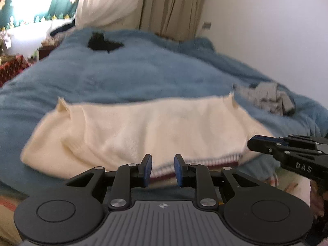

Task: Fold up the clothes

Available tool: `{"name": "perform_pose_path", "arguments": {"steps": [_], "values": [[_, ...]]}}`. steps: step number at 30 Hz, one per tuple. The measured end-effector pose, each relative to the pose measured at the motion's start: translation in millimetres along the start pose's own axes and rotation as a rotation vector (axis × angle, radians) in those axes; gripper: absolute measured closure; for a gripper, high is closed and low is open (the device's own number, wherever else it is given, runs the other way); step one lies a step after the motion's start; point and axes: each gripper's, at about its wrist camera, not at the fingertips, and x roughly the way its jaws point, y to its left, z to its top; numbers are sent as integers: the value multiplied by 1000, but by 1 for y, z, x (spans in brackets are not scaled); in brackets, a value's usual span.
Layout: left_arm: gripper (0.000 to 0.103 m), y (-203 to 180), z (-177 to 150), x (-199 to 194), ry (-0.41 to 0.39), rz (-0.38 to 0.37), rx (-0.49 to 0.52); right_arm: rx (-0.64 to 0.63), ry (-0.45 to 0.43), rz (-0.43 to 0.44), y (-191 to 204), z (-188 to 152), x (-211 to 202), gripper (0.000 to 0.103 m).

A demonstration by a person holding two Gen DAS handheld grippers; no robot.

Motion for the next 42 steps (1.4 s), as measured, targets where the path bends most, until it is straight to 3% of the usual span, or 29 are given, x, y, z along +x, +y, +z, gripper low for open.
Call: {"name": "perform_pose_path", "arguments": {"steps": [3,9,16,21,25,31,35,42], "values": [[79,12,13,7,-15,50,-15,-11,8,-56,-9,7,16,85],[80,43,8,38,73,112,-50,4,96,-119,-23,-3,51,85],[79,28,-5,24,99,148,61,-13,132,-112,-23,-26,37,85],[80,29,9,11,49,149,34,14,80,-119,-28,-14,16,85],[80,30,23,26,22,176,73,3,38,-144,-31,7,24,85],[80,47,18,48,82,192,36,13,105,-172,-38,8,59,85],[79,46,6,36,82,195,65,31,110,-157,-43,-12,52,86],[79,40,-1,22,89,208,92,44,131,-146,-43,-16,36,85]]}}
